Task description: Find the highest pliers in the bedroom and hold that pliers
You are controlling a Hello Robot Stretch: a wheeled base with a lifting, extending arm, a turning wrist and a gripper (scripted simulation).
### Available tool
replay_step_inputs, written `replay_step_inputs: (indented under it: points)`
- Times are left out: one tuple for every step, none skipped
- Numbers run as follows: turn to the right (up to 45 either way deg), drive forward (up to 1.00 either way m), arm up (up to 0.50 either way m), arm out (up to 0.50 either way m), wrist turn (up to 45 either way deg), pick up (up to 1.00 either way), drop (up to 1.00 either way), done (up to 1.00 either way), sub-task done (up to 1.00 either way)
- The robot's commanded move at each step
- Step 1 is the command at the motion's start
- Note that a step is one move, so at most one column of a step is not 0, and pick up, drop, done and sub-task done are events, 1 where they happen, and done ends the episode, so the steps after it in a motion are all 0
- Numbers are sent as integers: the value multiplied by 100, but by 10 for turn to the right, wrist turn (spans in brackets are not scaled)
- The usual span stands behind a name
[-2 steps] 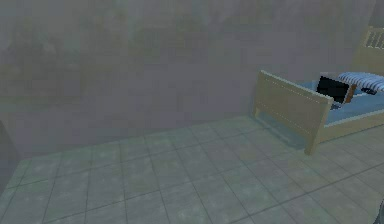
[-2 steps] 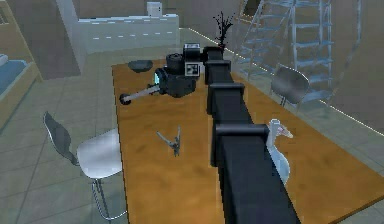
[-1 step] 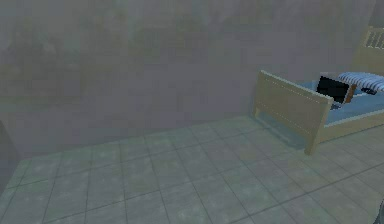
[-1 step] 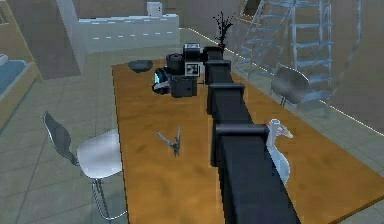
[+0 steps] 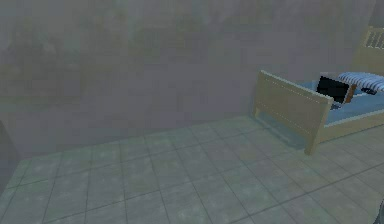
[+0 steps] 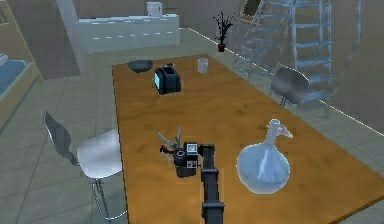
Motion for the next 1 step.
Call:
replay_step_inputs:
  points:
    - [0,0,0,0,0,100,0,0,0]
